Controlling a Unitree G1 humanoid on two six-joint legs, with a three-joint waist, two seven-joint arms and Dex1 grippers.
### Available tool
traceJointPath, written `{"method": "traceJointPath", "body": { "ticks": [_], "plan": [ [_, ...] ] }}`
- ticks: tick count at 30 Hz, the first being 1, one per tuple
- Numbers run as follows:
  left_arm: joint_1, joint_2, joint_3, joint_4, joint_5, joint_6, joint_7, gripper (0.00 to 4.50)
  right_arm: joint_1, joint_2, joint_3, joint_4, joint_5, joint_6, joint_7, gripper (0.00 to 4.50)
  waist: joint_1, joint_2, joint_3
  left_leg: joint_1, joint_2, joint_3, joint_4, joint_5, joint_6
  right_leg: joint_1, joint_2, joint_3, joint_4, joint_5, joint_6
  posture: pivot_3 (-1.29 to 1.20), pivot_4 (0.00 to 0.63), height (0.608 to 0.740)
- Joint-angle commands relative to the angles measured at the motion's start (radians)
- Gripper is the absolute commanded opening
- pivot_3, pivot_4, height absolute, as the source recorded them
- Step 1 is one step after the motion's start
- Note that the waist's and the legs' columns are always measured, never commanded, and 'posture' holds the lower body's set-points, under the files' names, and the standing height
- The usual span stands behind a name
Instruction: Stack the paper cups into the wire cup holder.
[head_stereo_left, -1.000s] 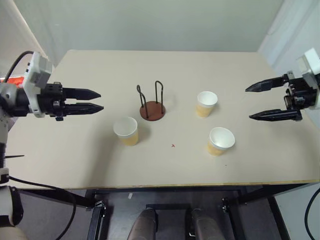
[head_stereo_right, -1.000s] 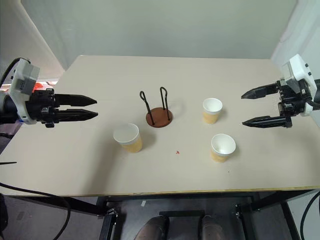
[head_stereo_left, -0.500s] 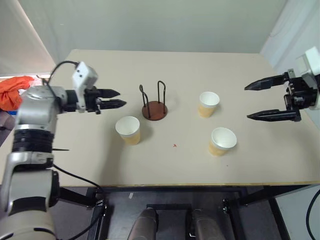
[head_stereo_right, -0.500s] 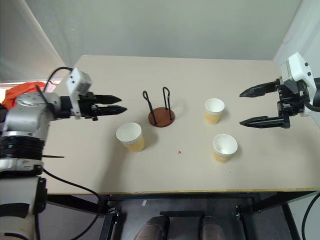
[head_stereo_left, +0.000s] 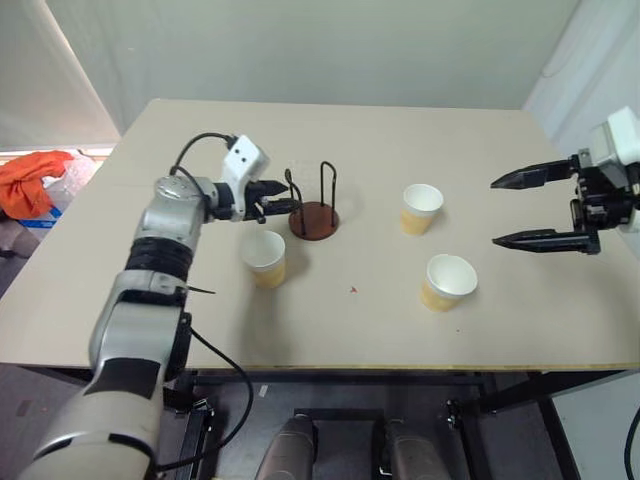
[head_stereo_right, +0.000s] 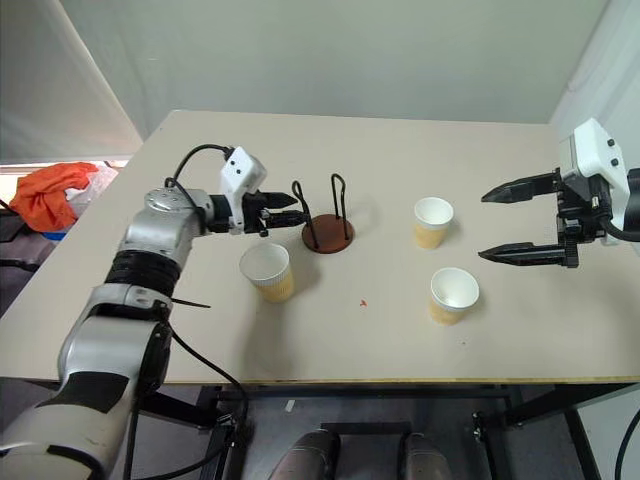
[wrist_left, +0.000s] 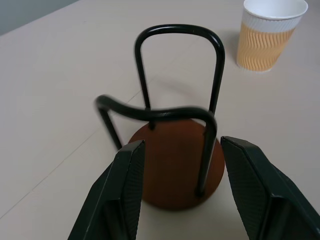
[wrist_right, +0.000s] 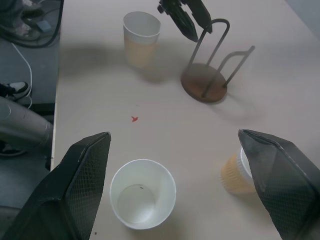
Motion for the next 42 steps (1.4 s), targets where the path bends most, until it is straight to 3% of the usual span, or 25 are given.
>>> {"method": "traceJointPath", "body": {
  "ticks": [1,3,8,9,17,20,24,33,42],
  "plan": [
    [-0.054,-0.016,0.024,0.045,0.010,-0.048,0.006,2.45,0.010,-0.018,-0.054,-0.037,0.013,0.001,-0.027,4.36,0.001,0.000,0.000,0.000,0.000,0.000,0.000,0.000,0.000,0.000,0.000,0.001,-0.001,0.001,0.001,0.00,0.150,0.740],
    [-0.065,-0.030,0.025,0.070,0.014,-0.063,0.015,2.02,0.020,-0.018,-0.060,-0.048,0.016,0.003,-0.034,4.36,0.001,0.000,0.000,0.000,0.000,0.001,0.000,0.000,0.001,0.002,0.001,0.002,-0.004,0.002,0.003,0.00,0.150,0.740],
    [-0.076,-0.049,0.034,0.098,0.015,-0.091,-0.003,0.19,0.041,-0.030,-0.077,-0.056,0.015,0.001,-0.046,4.36,0.003,0.000,0.000,-0.001,0.000,0.003,0.001,0.000,0.003,0.003,0.004,0.008,-0.010,0.005,0.008,0.00,0.150,0.740],
    [-0.076,-0.048,0.035,0.098,0.013,-0.090,-0.014,0.04,0.043,-0.032,-0.079,-0.056,0.015,0.000,-0.048,4.36,0.003,0.000,0.000,-0.002,0.000,0.003,0.001,0.001,0.004,0.003,0.005,0.009,-0.011,0.005,0.009,0.00,0.150,0.740],
    [-0.089,-0.050,0.047,0.113,0.015,-0.096,-0.034,0.04,0.041,-0.027,-0.076,-0.053,0.010,-0.007,-0.058,4.36,0.003,0.000,0.000,-0.003,-0.003,0.008,0.003,-0.002,0.010,0.003,0.006,0.021,-0.013,0.006,0.017,0.00,0.150,0.740],
    [-0.079,-0.042,0.054,0.012,-0.029,-0.048,-0.134,0.04,0.042,-0.028,-0.077,-0.055,0.012,-0.008,-0.058,4.36,0.003,0.000,0.000,-0.003,-0.004,0.008,0.004,-0.003,0.011,0.003,0.006,0.022,-0.013,0.006,0.017,0.00,0.150,0.740],
    [-0.032,-0.024,0.056,-0.242,-0.120,0.117,-0.251,0.04,0.062,-0.045,-0.085,-0.063,0.020,-0.007,-0.034,4.36,0.005,0.000,0.000,-0.005,-0.004,0.008,0.004,-0.003,0.011,0.001,0.006,0.022,-0.013,0.007,0.020,0.00,0.150,0.740],
    [0.272,0.019,-0.057,-0.930,-0.180,0.445,-0.172,0.04,0.151,-0.044,-0.060,-0.133,0.005,-0.019,-0.027,4.36,0.002,0.000,0.000,-0.004,-0.001,0.021,0.015,-0.005,0.010,0.003,0.005,0.024,-0.011,0.004,0.026,0.00,0.150,0.740],
    [0.408,0.044,-0.070,-1.121,-0.255,0.617,-0.075,0.04,0.171,0.004,0.055,-0.187,-0.052,-0.043,-0.043,4.36,-0.001,0.001,0.000,0.002,0.000,0.023,0.019,-0.014,0.020,0.007,0.004,0.024,-0.011,0.006,0.017,0.00,0.150,0.740]
  ]
}}
